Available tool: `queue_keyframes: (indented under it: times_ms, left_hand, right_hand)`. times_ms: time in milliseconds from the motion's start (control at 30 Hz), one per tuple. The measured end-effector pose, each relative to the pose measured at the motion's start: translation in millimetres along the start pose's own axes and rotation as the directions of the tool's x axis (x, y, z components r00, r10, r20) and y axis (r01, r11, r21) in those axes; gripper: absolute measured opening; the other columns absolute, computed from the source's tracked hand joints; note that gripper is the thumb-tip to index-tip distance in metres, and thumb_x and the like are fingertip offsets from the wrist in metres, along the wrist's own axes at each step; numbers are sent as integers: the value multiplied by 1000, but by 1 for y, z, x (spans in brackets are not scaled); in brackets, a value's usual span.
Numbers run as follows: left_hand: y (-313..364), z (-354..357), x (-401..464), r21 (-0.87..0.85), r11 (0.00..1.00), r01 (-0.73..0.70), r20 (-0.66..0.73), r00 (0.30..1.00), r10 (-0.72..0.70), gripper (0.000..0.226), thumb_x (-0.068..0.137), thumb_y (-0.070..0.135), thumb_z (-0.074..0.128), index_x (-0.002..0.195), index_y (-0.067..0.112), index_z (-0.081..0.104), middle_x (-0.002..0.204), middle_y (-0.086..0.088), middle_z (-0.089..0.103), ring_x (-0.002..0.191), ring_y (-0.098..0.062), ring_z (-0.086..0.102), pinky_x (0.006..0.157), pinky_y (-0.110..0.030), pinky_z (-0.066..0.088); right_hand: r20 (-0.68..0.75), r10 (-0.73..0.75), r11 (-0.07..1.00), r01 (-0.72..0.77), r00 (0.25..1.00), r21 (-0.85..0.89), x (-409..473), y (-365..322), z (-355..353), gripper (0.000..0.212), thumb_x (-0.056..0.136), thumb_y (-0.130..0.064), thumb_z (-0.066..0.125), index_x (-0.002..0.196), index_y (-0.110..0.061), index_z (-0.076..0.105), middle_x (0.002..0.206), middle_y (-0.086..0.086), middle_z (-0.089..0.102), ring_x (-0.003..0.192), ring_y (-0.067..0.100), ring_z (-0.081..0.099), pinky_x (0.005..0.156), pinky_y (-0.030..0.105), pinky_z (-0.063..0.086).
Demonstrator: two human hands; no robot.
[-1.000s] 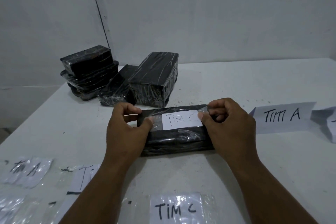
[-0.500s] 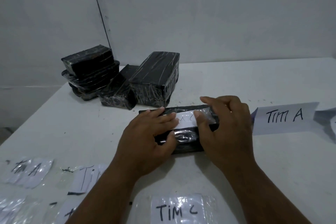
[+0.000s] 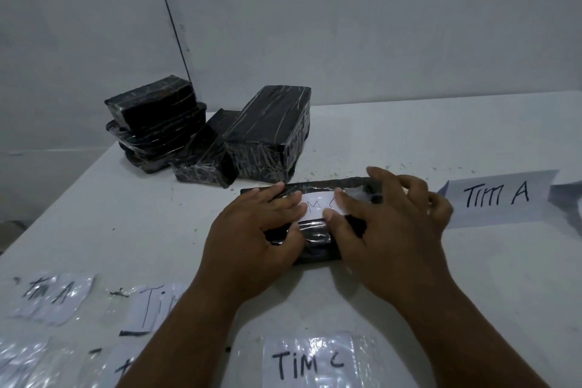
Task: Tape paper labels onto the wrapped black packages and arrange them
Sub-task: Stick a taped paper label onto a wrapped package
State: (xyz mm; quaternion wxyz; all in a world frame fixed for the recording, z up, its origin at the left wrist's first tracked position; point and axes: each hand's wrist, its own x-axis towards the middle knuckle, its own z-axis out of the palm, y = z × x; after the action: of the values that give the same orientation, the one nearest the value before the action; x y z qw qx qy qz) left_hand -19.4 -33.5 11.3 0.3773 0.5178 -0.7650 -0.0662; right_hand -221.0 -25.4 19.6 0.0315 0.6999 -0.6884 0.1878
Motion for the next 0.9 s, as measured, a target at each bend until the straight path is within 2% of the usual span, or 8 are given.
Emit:
queue_keyframes:
  times_ms: [100, 167, 267, 367, 533, 733, 900]
  left_hand:
    - [0, 1, 0, -11, 1000, 4, -15, 1000, -4, 37, 80, 36, 61, 111, 27, 79, 121, 12, 73, 128, -4, 60, 109, -44, 49]
    - [0, 1, 0, -26, 1000, 9, -25, 1000, -10, 37, 79, 35, 62, 110, 27, 80, 120, 12, 74, 127, -5, 61, 108, -44, 49]
    - [-1, 0, 0, -36, 999, 18, -17, 1000, -19, 37, 78, 35, 62, 111, 27, 80, 120, 12, 74, 127, -4, 61, 109, -42, 49]
    - [1, 0, 1, -28, 999, 27, -3, 1000, -27, 39, 78, 36, 61, 111, 28, 80, 121, 13, 73, 128, -2, 59, 110, -38, 48]
    - [4, -1, 1, -34, 998, 50, -4, 999, -50, 40, 76, 39, 61, 110, 28, 80, 120, 14, 73, 127, -1, 59, 112, -32, 45]
    - [6, -6, 4, -46, 993, 111, 41, 993, -109, 46, 74, 45, 56, 112, 32, 79, 122, 20, 70, 128, 10, 52, 109, -3, 27]
    - [9, -9, 6, -56, 984, 170, 84, 983, -165, 37, 78, 34, 66, 113, 32, 78, 120, 31, 63, 129, 13, 47, 106, 4, 20]
  right_hand:
    - [-79, 78, 996, -75, 994, 39, 1, 6, -3, 45, 90, -68, 36, 111, -52, 72, 150, -6, 49, 137, 22, 31, 106, 48, 19]
    - [-111, 86, 993, -77, 990, 87, 1, 5, -4, 47, 90, -67, 37, 118, -49, 70, 150, -3, 49, 137, 24, 32, 105, 47, 20]
    - [-8, -52, 993, 53, 999, 105, -2, -2, -3, 53, 92, -69, 33, 141, -56, 47, 161, -1, 28, 142, 25, 19, 108, 49, 18]
    - [56, -138, 990, 136, 989, 30, -5, -5, 0, 54, 95, -71, 22, 141, -57, 45, 166, -2, 17, 144, 25, 14, 109, 51, 17]
    - [59, -9, 999, 7, 998, 36, -4, 1, -5, 59, 92, -75, 13, 136, -59, 50, 167, -5, 14, 146, 22, 9, 115, 53, 12]
    - [34, 72, 997, -72, 997, -10, -4, 4, -11, 56, 93, -77, 15, 127, -62, 57, 166, -3, 22, 145, 23, 13, 111, 52, 9]
    - [25, 110, 993, -110, 994, -31, -6, 5, -13, 55, 95, -74, 16, 129, -60, 57, 165, -1, 25, 145, 25, 17, 109, 50, 11]
